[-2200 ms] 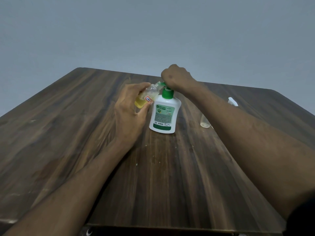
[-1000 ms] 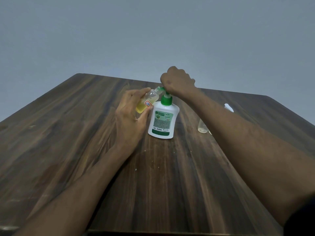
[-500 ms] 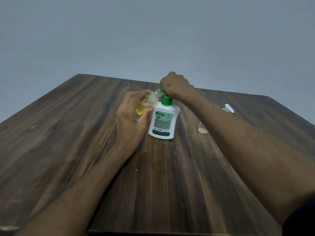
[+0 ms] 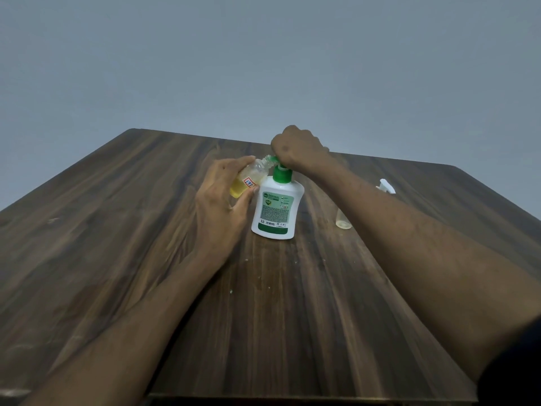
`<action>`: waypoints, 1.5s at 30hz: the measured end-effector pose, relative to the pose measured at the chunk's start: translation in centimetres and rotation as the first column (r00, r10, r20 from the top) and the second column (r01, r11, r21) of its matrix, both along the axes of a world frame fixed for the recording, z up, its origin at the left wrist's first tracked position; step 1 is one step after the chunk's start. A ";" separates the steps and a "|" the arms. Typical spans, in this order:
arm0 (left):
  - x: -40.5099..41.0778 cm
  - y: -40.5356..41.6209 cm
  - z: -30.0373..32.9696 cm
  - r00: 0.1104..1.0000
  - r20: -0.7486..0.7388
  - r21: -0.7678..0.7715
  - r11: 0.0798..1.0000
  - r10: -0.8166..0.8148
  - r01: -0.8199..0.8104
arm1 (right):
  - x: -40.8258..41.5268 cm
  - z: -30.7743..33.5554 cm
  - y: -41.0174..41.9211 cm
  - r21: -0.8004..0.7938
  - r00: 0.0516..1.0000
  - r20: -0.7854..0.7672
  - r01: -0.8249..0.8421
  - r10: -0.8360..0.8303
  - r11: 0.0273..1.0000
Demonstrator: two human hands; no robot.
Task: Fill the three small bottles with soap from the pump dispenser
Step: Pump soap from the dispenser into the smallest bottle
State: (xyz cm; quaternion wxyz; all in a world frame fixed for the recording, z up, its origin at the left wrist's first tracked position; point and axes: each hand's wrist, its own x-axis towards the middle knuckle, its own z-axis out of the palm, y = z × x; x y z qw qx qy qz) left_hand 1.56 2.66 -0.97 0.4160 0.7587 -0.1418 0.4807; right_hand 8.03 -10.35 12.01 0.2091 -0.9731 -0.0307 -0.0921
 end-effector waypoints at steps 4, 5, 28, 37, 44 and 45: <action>-0.1 -0.1 0.1 1.000 -0.003 -0.008 1.000 -0.011 0.011 | -0.1 0.1 -0.1 0.008 0.999 0.032 0.006 -0.006 1.000; 0.0 -0.1 0.1 1.000 -0.002 -0.005 1.000 -0.010 0.010 | -0.1 0.1 -0.1 0.013 1.000 0.013 0.001 -0.001 1.000; 0.0 0.0 0.0 1.000 -0.016 -0.005 1.000 -0.024 0.024 | -0.1 0.0 0.1 0.012 1.000 0.008 0.010 -0.010 1.000; 0.1 0.1 0.0 1.000 -0.020 -0.012 1.000 -0.024 0.024 | -0.3 0.4 -0.1 -0.011 0.999 0.043 -0.001 0.002 1.000; 0.1 0.0 -0.1 0.999 -0.013 -0.012 0.999 -0.030 0.030 | -0.1 0.3 0.1 -0.006 0.999 0.037 0.025 -0.024 1.000; 0.2 0.1 -0.2 0.999 -0.014 -0.011 1.000 -0.029 0.029 | -0.1 0.3 0.1 -0.004 0.999 0.030 0.021 -0.021 1.000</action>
